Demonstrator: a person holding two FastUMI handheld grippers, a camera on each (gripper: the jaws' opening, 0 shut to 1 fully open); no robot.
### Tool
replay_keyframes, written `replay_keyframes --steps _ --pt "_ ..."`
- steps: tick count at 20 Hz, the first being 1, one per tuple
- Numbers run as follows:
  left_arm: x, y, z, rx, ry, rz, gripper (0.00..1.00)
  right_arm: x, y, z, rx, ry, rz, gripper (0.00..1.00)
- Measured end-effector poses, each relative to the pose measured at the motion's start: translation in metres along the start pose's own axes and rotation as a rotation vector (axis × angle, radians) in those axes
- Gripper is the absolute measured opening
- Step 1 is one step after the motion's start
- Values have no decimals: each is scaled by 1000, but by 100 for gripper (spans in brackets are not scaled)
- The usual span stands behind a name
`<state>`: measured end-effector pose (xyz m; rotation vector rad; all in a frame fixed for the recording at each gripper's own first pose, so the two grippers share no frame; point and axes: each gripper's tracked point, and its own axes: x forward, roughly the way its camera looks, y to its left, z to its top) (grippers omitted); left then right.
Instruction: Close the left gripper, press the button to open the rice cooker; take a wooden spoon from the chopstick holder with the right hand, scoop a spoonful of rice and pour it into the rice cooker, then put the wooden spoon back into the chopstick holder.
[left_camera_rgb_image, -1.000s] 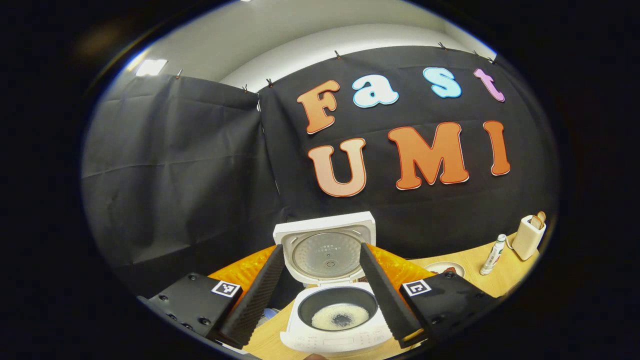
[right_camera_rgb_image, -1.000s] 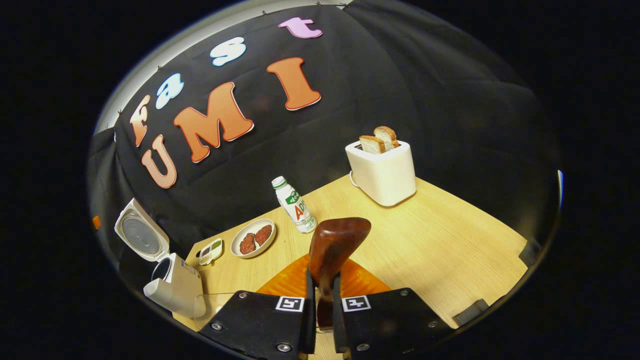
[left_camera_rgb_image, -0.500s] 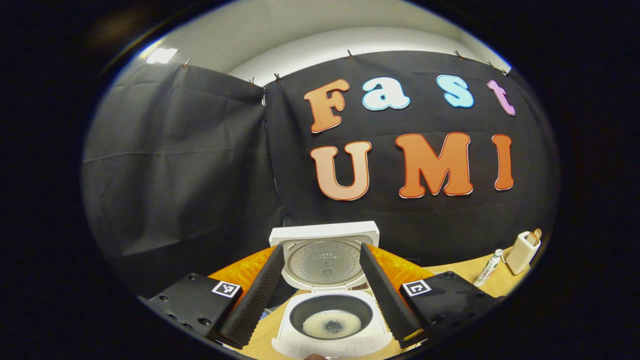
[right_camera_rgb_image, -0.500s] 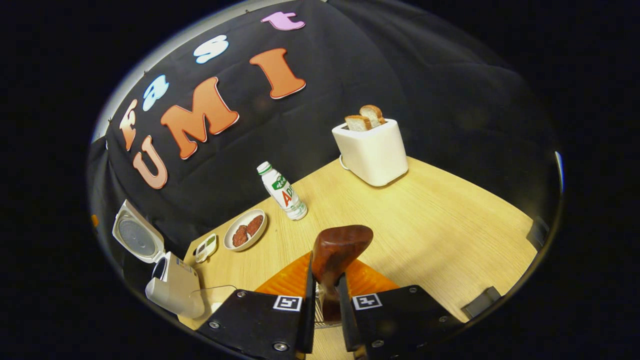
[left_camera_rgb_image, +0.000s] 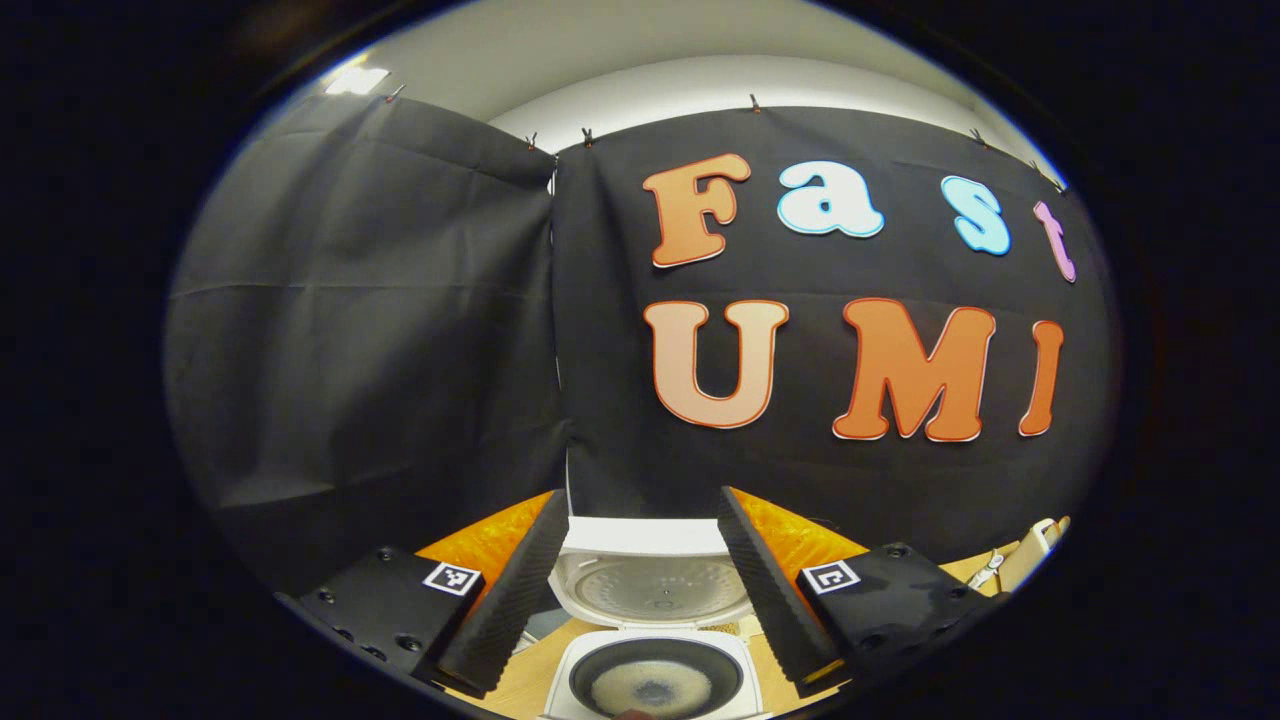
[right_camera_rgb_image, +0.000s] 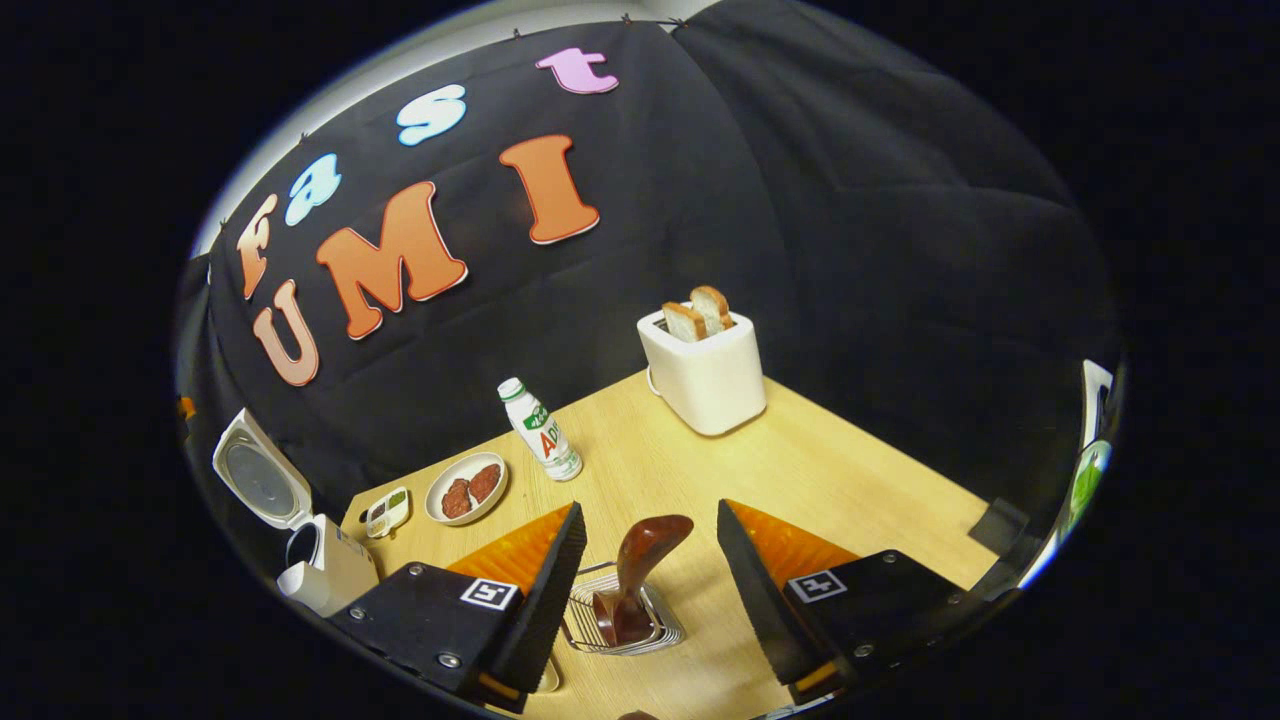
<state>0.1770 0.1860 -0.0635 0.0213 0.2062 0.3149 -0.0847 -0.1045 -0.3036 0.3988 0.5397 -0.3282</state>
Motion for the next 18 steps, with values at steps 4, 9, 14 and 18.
replay_keyframes --steps 4,9,14,18 --pt "51 0 0 -3 42 0 100 -36 1 38 -54 -87 -21 87" --pt "102 -17 -25 8 148 -44 99 -74 -8 60 -83 -177 -82 89" --pt "140 -23 -50 23 219 -50 100 -90 -23 62 -97 -191 -142 89" --pt "148 -22 -86 55 332 -36 99 -89 -16 69 -100 -200 -130 89"
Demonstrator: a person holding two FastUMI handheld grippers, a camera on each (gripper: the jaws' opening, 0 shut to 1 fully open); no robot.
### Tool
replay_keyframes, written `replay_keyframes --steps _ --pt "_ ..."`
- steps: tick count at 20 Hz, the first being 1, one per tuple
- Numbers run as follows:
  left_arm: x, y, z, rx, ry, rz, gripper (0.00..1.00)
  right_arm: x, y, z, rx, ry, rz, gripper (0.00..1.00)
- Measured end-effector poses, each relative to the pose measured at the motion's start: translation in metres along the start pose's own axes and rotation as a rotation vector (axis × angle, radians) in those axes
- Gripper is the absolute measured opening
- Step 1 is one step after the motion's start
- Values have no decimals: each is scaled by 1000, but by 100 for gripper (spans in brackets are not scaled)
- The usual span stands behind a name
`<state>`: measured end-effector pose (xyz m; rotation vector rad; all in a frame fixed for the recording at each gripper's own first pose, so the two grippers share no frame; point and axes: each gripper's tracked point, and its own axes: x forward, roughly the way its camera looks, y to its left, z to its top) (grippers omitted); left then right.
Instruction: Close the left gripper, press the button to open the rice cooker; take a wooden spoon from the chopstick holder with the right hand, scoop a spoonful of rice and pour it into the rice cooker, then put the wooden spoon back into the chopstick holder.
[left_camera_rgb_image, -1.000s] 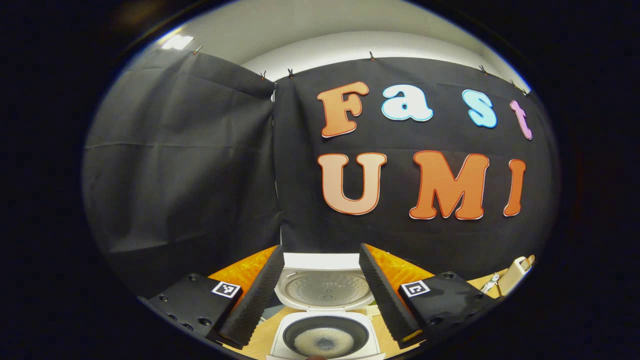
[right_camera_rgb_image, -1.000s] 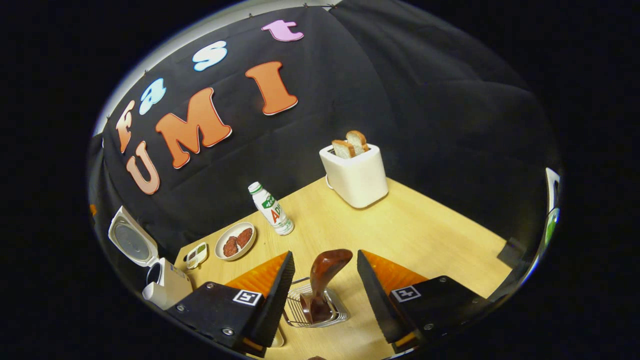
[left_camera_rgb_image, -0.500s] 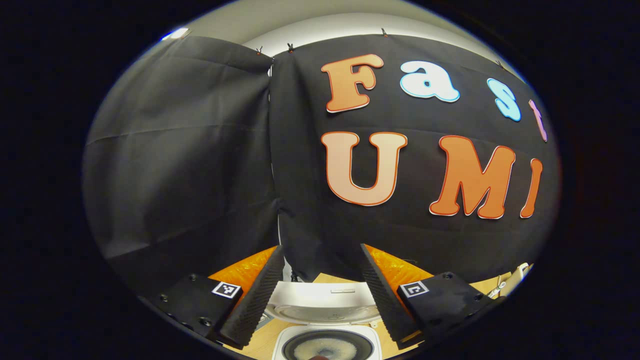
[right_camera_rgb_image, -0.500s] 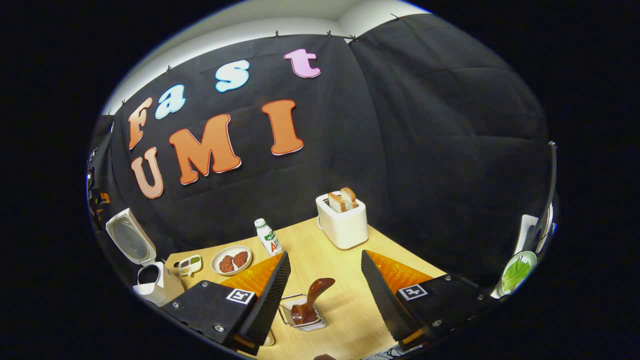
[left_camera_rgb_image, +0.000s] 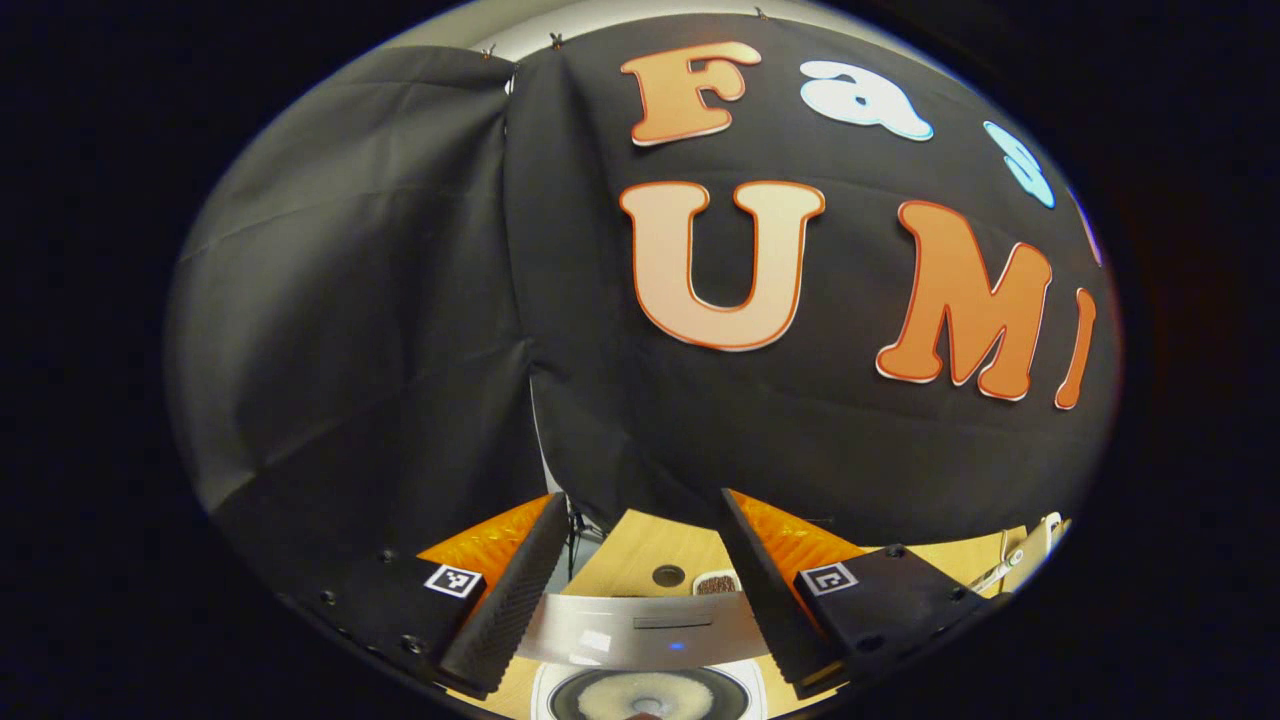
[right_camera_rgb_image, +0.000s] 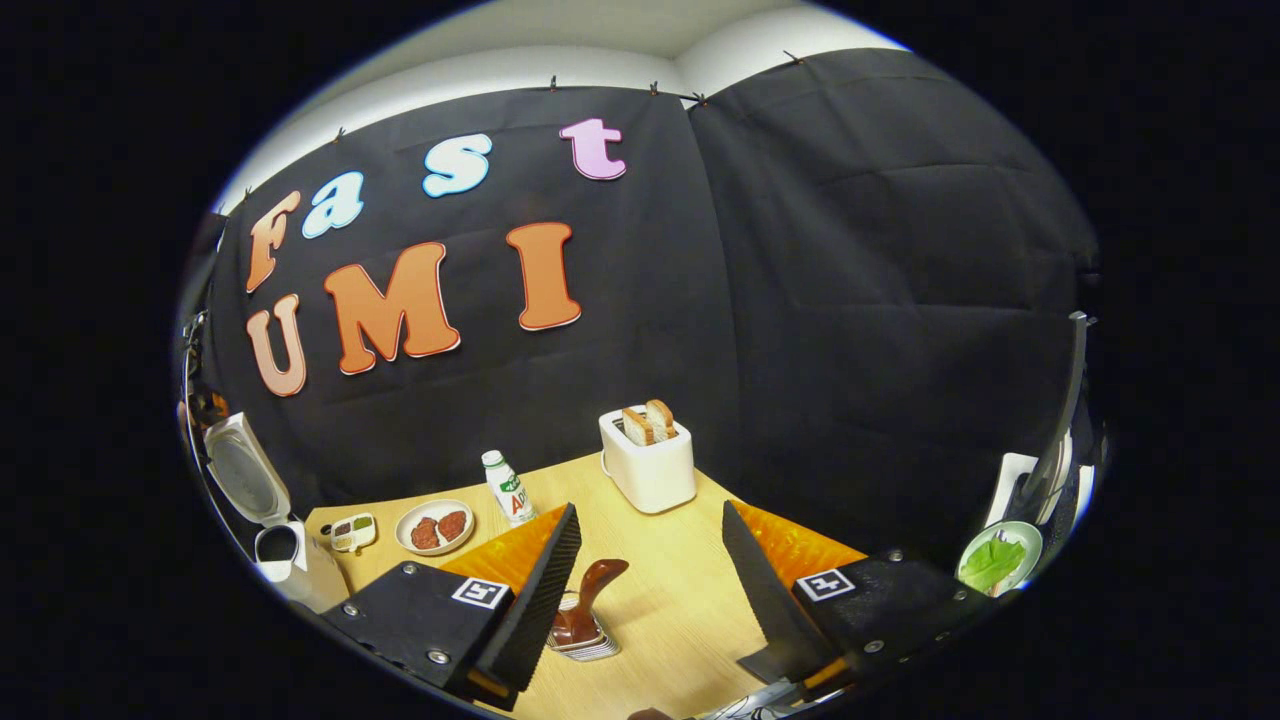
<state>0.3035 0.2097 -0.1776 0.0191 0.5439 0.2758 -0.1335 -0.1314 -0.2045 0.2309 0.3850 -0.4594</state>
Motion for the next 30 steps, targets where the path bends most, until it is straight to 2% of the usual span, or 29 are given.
replay_keyframes --steps 3,5,7,10,11,12,16,17,19,21,24,25,26,29,30 --pt "1 -2 1 7 20 -13 98 6 9 0 -17 10 30 89" --pt "-6 -11 -8 6 65 -60 100 11 19 -1 -23 17 57 89" --pt "-25 -13 -21 -6 121 -90 94 16 27 -3 -26 28 85 89" --pt "-50 -18 -48 -11 209 -127 94 22 39 -7 -35 37 129 89" --pt "-58 -20 -58 -17 234 -143 99 24 40 -8 -41 39 134 89" --pt "-65 -17 -71 -17 263 -147 99 27 39 -8 -47 28 132 89" --pt "-98 -21 -116 -30 351 -150 94 35 46 -10 -31 36 163 89" --pt "-106 -21 -128 -31 375 -151 97 36 47 -9 -34 36 170 89" --pt "-113 -24 -149 -7 391 -151 97 39 50 -8 -39 33 183 89" --pt "-123 -23 -171 5 426 -142 93 40 58 -9 -41 37 206 89" --pt "-135 -22 -202 25 475 -131 93 39 69 -15 -59 52 242 89" --pt "-142 -24 -207 37 494 -133 98 38 73 -17 -63 55 254 89" --pt "-144 -24 -218 40 510 -130 97 37 75 -16 -68 52 264 89" --pt "-147 -22 -264 49 587 -98 97 37 81 -16 -88 45 280 89" --pt "-152 -22 -268 47 586 -77 94 36 81 -15 -95 41 284 89"
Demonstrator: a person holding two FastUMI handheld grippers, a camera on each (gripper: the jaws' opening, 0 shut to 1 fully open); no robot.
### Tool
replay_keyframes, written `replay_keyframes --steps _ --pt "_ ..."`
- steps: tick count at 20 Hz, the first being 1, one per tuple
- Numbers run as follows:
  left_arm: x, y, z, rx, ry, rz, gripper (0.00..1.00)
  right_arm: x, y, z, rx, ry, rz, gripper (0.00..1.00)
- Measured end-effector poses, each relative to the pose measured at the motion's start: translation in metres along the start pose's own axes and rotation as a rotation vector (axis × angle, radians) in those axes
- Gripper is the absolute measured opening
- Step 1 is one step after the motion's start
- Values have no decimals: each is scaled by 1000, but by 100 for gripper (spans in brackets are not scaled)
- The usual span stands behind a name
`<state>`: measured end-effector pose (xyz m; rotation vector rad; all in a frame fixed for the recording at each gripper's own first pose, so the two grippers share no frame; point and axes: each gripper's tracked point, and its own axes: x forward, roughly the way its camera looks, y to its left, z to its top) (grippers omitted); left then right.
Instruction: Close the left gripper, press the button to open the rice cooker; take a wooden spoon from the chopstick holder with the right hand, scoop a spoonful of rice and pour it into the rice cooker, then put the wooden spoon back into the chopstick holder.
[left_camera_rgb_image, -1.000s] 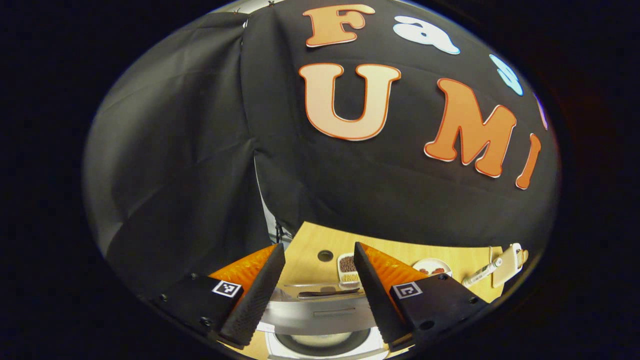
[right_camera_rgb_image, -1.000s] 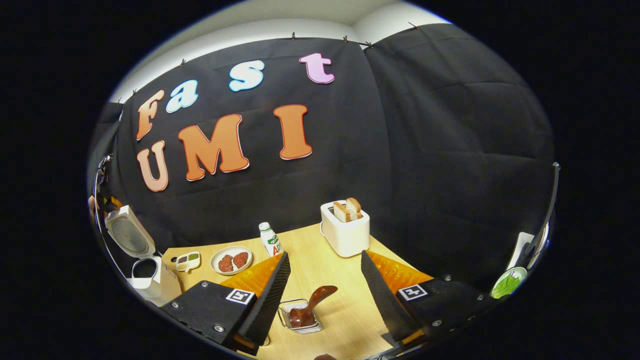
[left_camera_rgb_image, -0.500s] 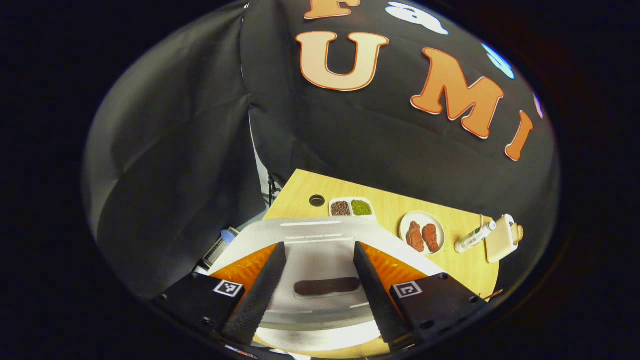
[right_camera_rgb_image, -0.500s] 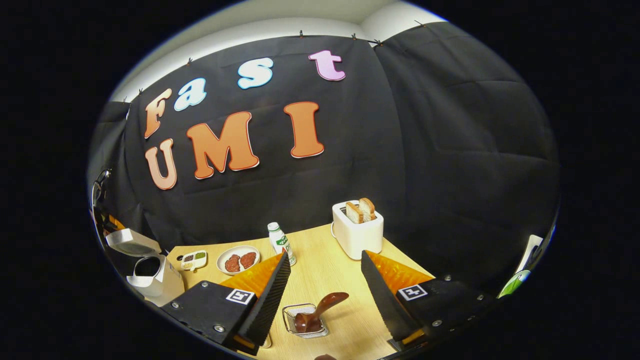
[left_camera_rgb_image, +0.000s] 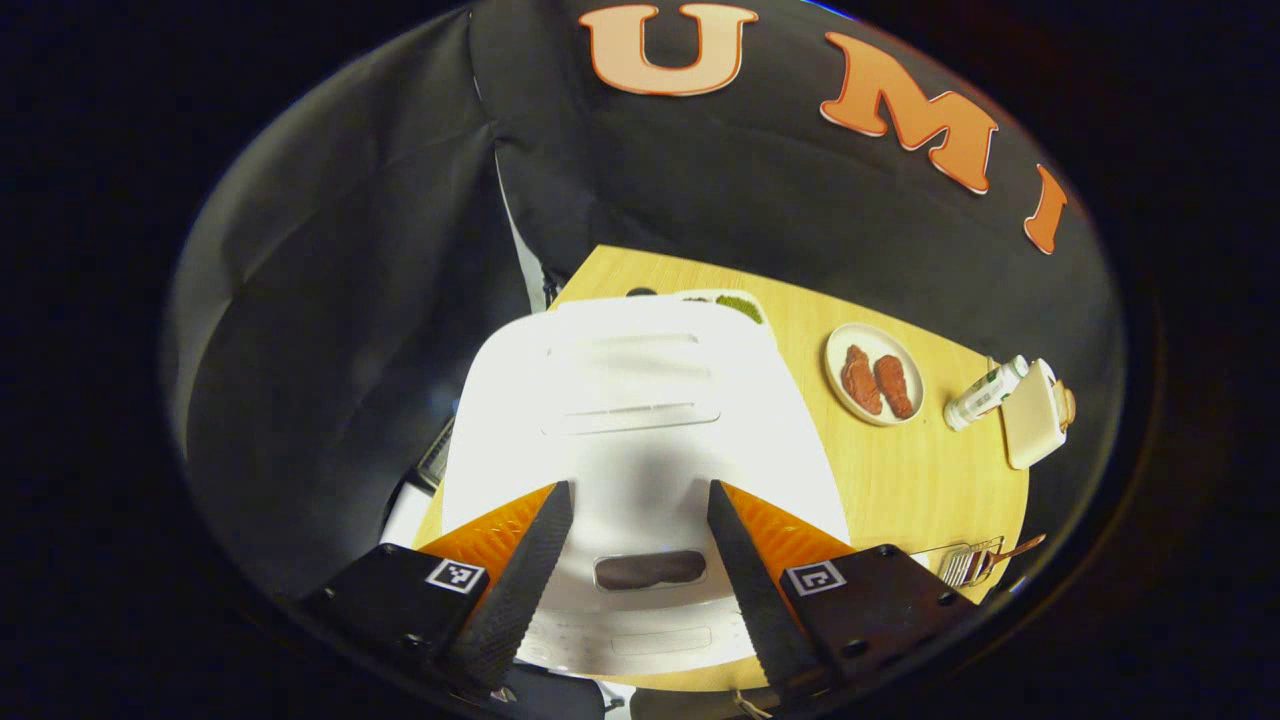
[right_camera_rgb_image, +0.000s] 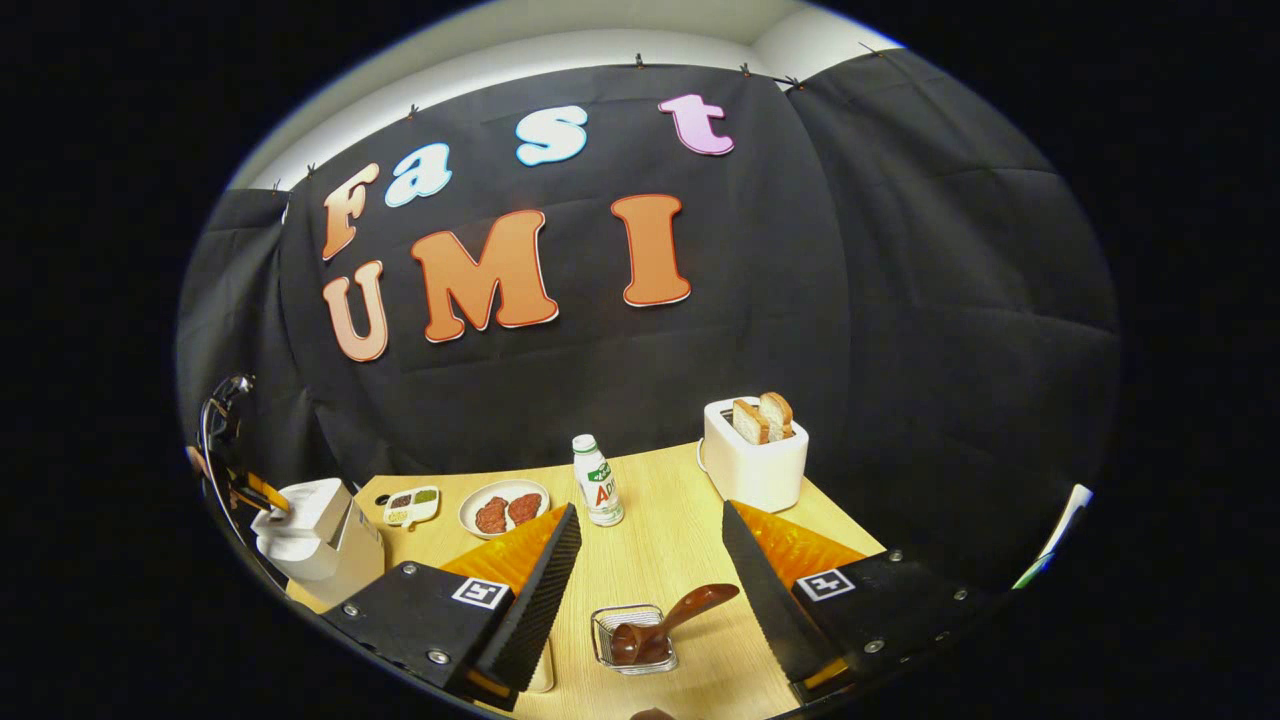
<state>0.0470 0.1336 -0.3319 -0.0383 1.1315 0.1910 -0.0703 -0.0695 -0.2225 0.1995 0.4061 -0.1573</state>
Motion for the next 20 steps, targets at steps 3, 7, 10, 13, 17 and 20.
replay_keyframes --steps 3,7,10,13,17,20 --pt "-2 -4 -1 13 -42 13 97 1 3 3 -9 -4 9 89" --pt "-10 -5 -5 -32 -45 -5 98 8 13 9 -27 -6 42 89" --pt "-34 -18 14 -84 -172 -74 96 15 32 24 -33 -24 90 89" --pt "-83 -9 49 -31 -371 -48 91 24 56 45 -45 -62 140 89" --pt "-153 -31 83 -24 -598 -80 96 41 119 88 -47 -148 248 89" --pt "-188 -40 91 8 -740 -84 91 36 164 118 -71 -212 322 89"
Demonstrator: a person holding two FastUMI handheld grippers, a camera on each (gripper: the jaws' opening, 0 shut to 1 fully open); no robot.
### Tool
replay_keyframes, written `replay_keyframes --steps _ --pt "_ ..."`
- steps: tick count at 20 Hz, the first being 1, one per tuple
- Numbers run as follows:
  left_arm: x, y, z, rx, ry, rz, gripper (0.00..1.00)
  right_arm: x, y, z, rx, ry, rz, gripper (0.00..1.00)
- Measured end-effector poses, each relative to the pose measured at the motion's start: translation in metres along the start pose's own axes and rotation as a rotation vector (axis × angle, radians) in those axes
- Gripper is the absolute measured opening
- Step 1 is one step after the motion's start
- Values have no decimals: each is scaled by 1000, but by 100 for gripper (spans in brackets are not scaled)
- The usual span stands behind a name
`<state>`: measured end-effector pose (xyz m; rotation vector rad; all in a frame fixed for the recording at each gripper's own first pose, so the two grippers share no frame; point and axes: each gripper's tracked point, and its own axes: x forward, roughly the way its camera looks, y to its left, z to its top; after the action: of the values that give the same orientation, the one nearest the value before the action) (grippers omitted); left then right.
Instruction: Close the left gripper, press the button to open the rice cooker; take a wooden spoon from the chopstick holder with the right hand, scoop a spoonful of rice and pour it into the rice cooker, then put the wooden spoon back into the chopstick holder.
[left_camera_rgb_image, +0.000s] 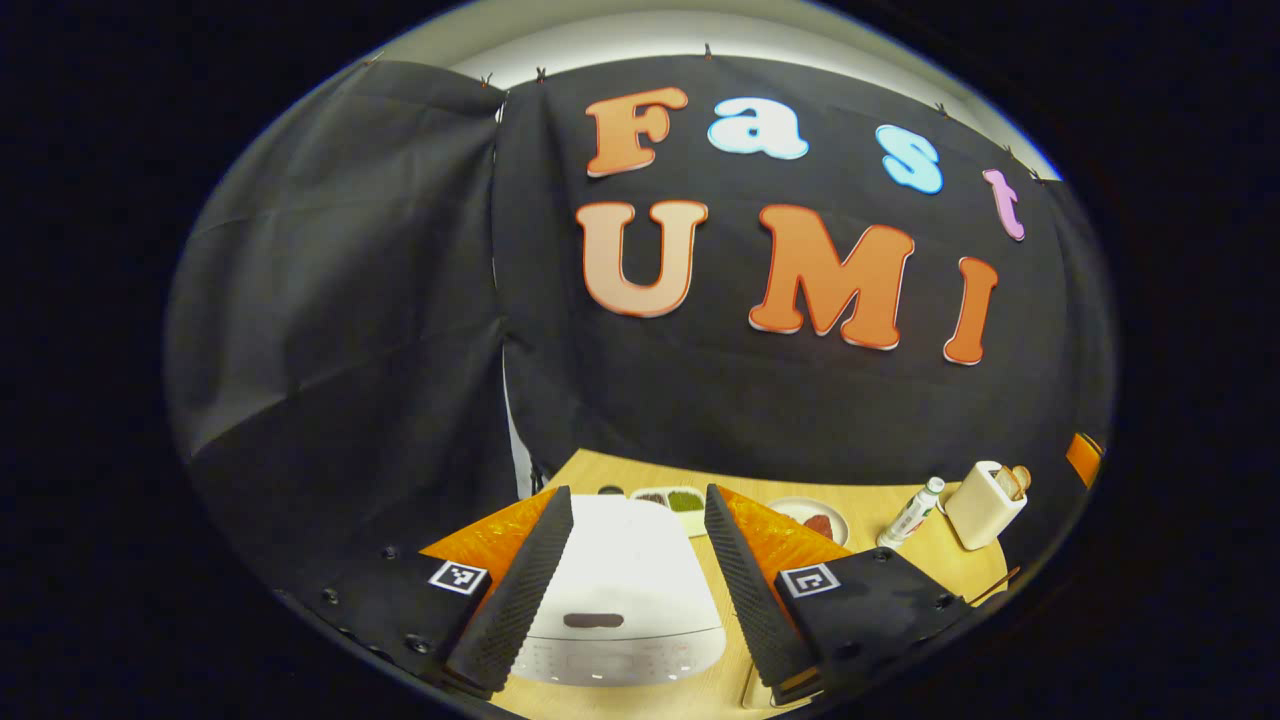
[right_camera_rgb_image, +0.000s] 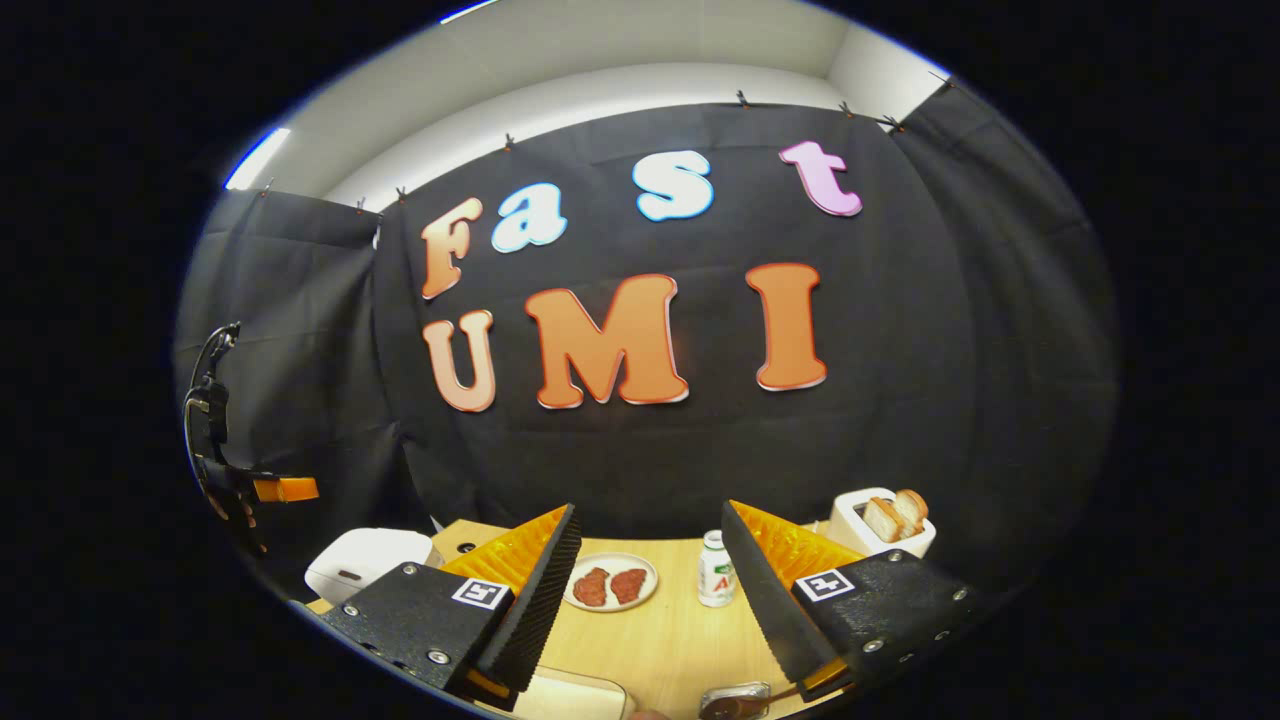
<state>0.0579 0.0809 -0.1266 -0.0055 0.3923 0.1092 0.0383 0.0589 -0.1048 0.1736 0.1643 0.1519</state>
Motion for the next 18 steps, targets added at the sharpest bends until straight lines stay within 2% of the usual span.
replay_keyframes --steps 4,9,13,18 --pt "-28 -23 14 90 -127 -12 98 12 42 32 -62 -94 62 90" --pt "-63 -33 51 124 -285 6 98 -2 72 48 -147 -169 91 91" --pt "-79 -50 73 133 -389 -9 97 -6 83 55 -122 -180 113 91" --pt "-87 -66 80 122 -443 -48 98 -4 79 54 -118 -179 97 92"
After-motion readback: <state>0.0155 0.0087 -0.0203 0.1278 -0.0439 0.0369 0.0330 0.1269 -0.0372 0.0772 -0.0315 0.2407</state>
